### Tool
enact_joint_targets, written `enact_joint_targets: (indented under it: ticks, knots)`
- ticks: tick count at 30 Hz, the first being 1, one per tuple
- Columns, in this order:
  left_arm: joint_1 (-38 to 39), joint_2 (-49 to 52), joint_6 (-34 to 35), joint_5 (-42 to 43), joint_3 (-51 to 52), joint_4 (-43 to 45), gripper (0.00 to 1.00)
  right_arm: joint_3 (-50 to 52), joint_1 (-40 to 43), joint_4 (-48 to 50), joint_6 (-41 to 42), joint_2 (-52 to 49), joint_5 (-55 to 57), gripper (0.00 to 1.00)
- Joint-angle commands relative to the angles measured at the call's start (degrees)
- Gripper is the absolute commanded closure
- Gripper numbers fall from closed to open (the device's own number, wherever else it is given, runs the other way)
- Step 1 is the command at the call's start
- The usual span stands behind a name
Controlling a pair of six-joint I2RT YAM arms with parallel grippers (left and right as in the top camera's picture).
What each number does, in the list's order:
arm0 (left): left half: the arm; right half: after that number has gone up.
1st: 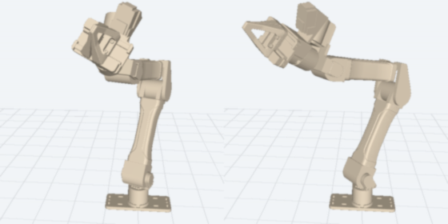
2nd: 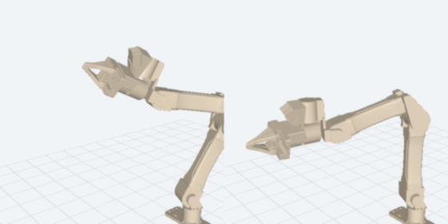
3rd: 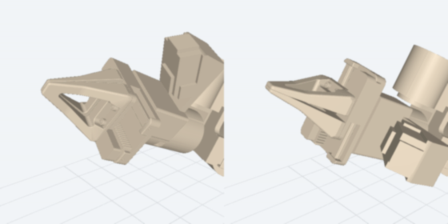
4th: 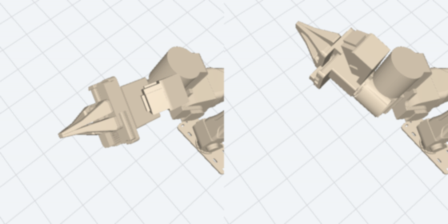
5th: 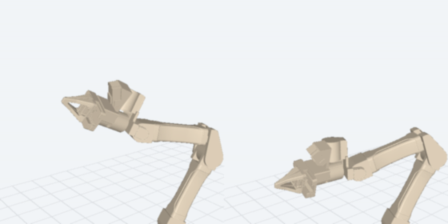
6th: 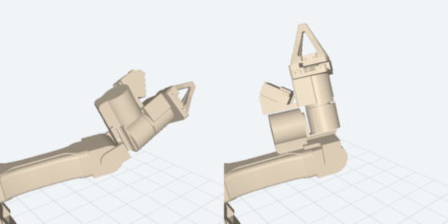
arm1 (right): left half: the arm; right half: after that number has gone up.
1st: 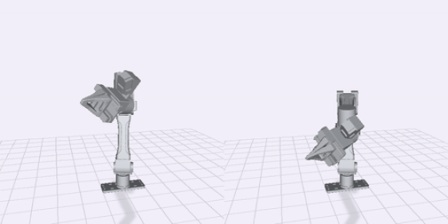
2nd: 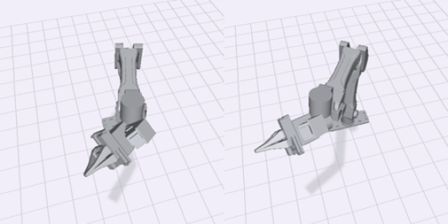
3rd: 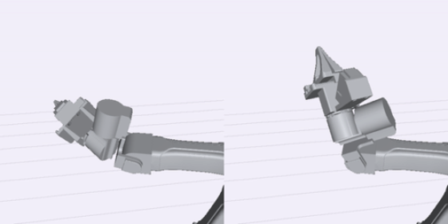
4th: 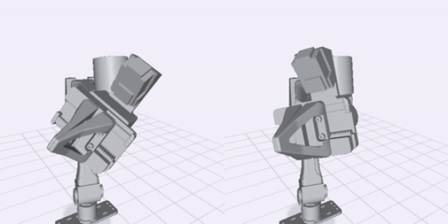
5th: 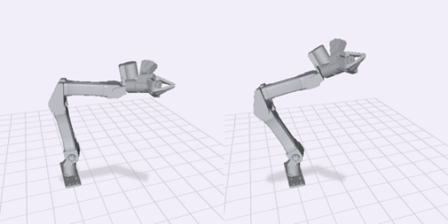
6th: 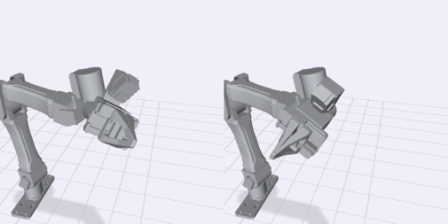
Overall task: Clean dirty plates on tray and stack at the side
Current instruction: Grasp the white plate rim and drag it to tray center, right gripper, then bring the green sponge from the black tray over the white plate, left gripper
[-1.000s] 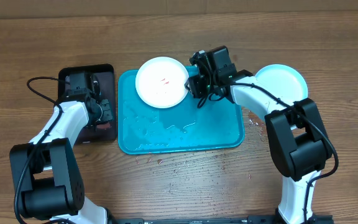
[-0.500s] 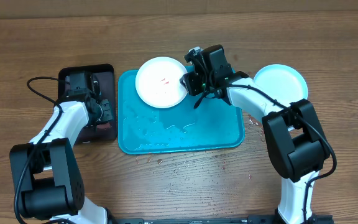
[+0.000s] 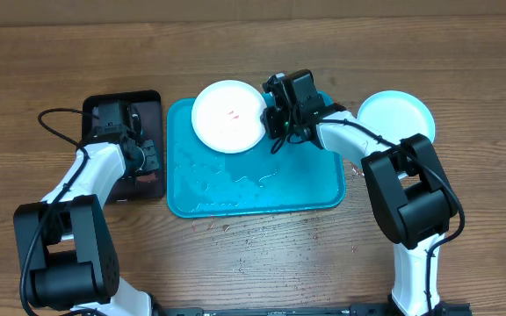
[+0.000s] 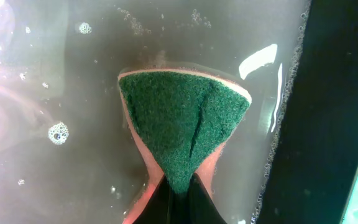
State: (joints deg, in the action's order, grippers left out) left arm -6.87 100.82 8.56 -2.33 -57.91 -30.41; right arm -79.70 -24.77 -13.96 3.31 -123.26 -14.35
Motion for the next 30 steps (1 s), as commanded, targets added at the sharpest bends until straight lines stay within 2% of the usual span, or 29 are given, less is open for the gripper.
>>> enact_joint_targets:
  ticks: [1, 5, 9, 16, 19, 24, 30]
  knots:
    - [-0.2, -1.6, -2.3, 0.8, -1.1, 0.3, 0.96, -1.2, 0.2, -4.9, -0.9, 3.5, 1.6, 0.89]
    - [-0.2, -2.9, -2.8, 0.5, -1.4, 0.2, 0.96, -1.2, 0.2, -13.6, -4.8, 6.3, 1.9, 0.93]
    - [-0.2, -6.9, -2.8, 1.8, -1.8, 0.2, 0.96, -1.2, 0.1, -19.1, -5.3, 8.2, 1.9, 0.94]
    - [1.8, -13.8, -2.8, 14.4, -1.8, 0.5, 0.96, -1.2, 0.1, -21.6, -5.3, 8.4, 1.7, 0.94]
    - [5.1, -13.5, -1.8, 17.7, -1.8, 0.5, 0.96, -1.2, 0.1, -21.5, -5.2, 8.4, 1.7, 0.93]
    - [13.9, -12.4, 2.2, 17.6, -1.8, 2.1, 0.96, -1.2, 0.1, -22.4, -5.0, 8.4, 1.7, 0.93]
    - [24.2, -9.9, 8.9, 16.8, -1.8, 8.2, 0.96, -1.0, 0.1, -23.8, -5.0, 8.4, 1.7, 0.93]
